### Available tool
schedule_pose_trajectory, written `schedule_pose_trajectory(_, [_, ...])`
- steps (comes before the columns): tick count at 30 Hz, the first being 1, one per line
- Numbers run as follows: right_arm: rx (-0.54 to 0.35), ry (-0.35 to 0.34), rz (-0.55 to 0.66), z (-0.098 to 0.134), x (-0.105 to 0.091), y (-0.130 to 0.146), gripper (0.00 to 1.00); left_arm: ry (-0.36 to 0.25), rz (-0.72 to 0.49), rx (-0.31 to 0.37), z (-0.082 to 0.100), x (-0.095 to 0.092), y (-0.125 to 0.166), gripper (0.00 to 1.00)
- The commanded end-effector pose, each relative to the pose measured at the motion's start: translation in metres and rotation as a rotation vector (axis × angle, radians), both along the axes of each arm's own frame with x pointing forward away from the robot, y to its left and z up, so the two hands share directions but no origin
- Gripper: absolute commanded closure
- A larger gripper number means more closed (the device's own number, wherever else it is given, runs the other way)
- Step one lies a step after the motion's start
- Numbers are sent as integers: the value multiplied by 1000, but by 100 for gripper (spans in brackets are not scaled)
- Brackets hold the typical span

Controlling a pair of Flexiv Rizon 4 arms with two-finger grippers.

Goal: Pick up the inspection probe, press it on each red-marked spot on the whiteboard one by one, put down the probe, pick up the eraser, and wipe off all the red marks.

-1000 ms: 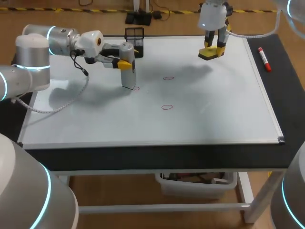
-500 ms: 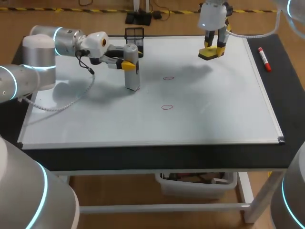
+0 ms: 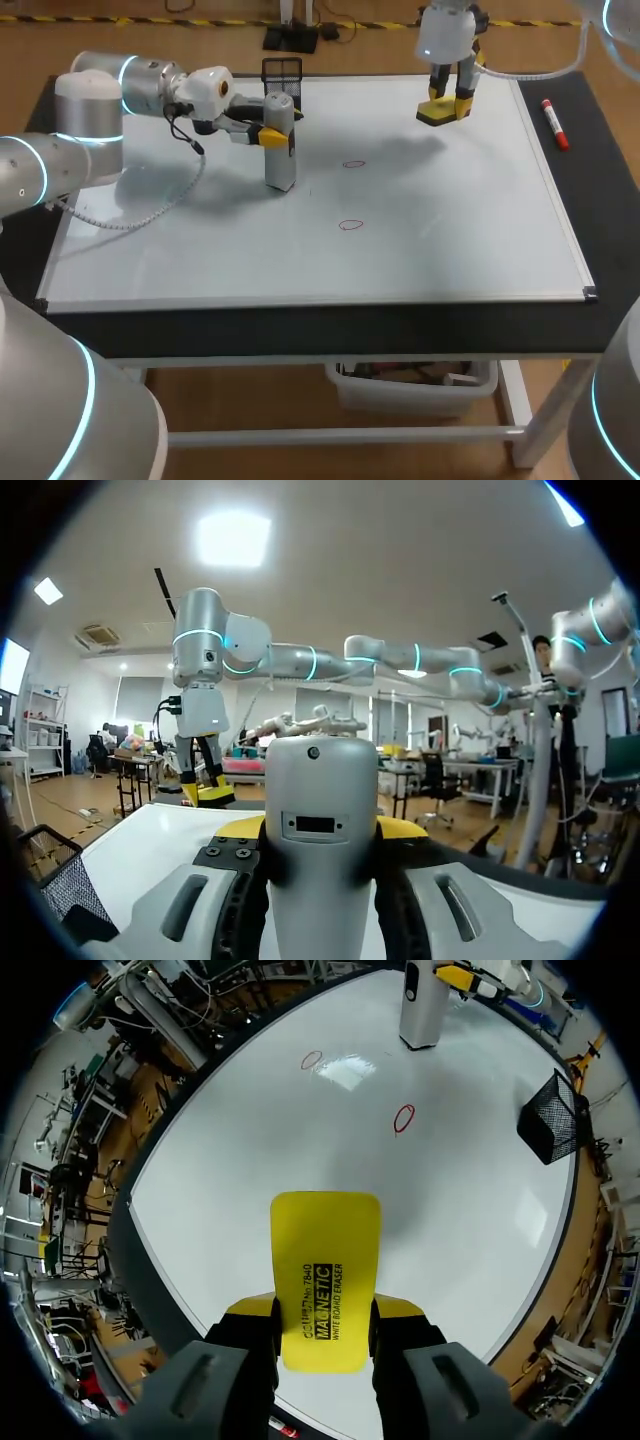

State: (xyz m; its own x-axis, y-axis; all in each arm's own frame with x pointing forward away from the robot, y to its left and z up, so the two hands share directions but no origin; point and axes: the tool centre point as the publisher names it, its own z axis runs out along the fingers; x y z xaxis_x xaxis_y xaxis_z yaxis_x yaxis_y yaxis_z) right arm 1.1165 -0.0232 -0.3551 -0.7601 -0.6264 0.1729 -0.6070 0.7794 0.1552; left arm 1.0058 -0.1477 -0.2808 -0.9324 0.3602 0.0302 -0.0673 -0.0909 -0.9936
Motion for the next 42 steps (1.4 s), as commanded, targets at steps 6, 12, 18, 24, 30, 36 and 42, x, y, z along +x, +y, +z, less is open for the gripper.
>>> schedule_pose_trajectory(6, [-5,-1,2,3,-1,-1,100,9,-16,-1,-3,5,0,100])
schedule_pose_trajectory(12, [-5,-1,2,3,-1,-1,100,13,-17,-1,-4,5,-2,100])
schedule_pose_trajectory(18, [-5,-1,2,3,-1,-1,100,13,-19,-2,-4,5,-2,100])
schedule_pose_trajectory(24, [-5,-1,2,3,-1,-1,100,11,-20,-2,-4,5,-2,100])
schedule_pose_trajectory(30, [-5,-1,2,3,-1,-1,100,8,-23,-2,-3,5,-2,100])
schedule_pose_trajectory(36, [-5,-1,2,3,-1,-1,100,3,-24,-6,1,6,-1,100])
schedule_pose_trajectory(42, [-5,-1,2,3,-1,-1,100,-3,19,-14,12,14,10,100])
